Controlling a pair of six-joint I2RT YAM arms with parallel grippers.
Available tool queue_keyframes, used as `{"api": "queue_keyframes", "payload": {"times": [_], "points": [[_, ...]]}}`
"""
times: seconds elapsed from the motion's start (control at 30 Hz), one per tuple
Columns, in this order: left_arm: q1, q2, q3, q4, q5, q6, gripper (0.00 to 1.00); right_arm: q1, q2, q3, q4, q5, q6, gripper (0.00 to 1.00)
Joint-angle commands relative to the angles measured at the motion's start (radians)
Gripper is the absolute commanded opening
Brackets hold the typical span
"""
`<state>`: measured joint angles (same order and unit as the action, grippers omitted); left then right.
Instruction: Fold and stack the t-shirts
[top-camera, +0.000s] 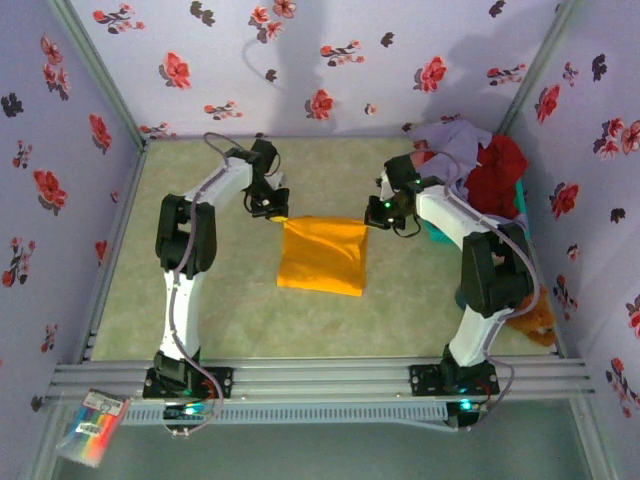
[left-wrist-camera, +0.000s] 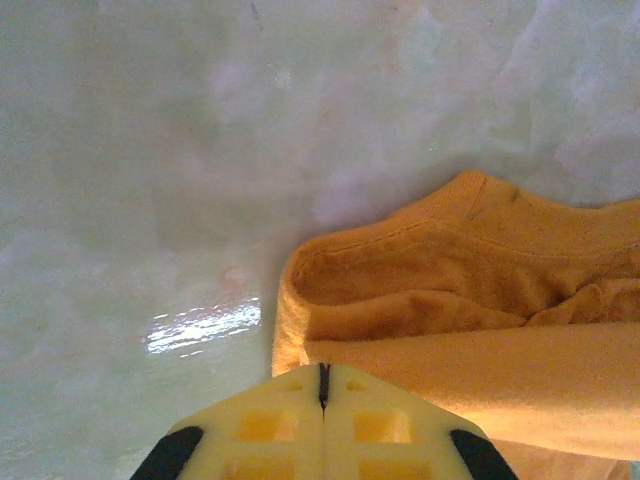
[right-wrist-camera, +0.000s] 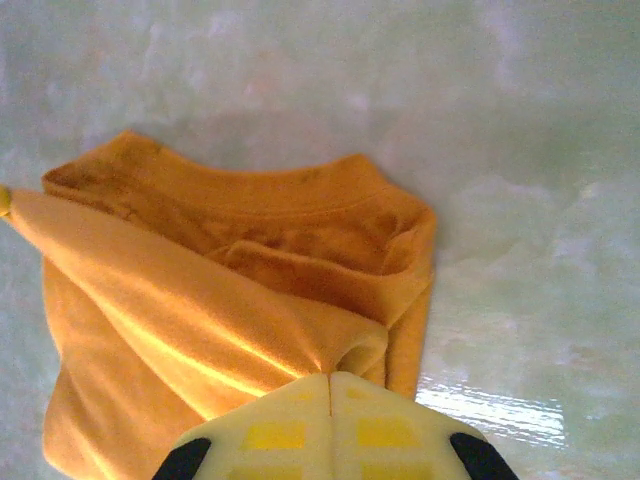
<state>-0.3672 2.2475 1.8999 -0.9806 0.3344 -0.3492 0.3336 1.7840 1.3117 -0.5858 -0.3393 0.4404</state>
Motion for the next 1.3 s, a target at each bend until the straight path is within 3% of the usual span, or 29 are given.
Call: {"api": "queue_keyframes", "payload": {"times": [0.0,0.3,0.73,0.8,0.87,1.07,1.13,1.27], "points": [[0.015,0.029,0.043,-0.009,0.006,-0.011,0.0,-0.01,0.02,0.008,0.037,0.087,0.069,0.0],[0.019,0.143,0.107,-0.027,0.008,0.006,0.0,-0.038,0.179,0.108,0.024,0.167,0.083,0.0],[0.029,0.158,0.142,-0.027,0.024,0.012,0.03,-0.041,0.259,0.184,-0.047,0.117,0.059,0.03],[0.031,0.147,0.166,-0.049,0.031,0.015,0.15,-0.038,0.229,0.196,-0.065,0.112,0.045,0.3],[0.031,0.113,0.184,-0.065,0.032,0.014,0.19,-0.034,0.188,0.195,-0.079,0.109,0.035,0.42],[0.003,-0.071,0.138,-0.081,-0.075,-0.041,0.55,-0.034,0.074,0.193,-0.142,0.101,0.033,0.47],[-0.036,-0.13,0.096,-0.088,-0.127,-0.065,0.71,-0.034,0.031,0.169,-0.146,0.106,0.042,0.47],[-0.151,-0.2,-0.01,-0.071,-0.24,-0.119,0.93,-0.037,-0.046,0.124,-0.142,0.115,0.055,0.48]]}}
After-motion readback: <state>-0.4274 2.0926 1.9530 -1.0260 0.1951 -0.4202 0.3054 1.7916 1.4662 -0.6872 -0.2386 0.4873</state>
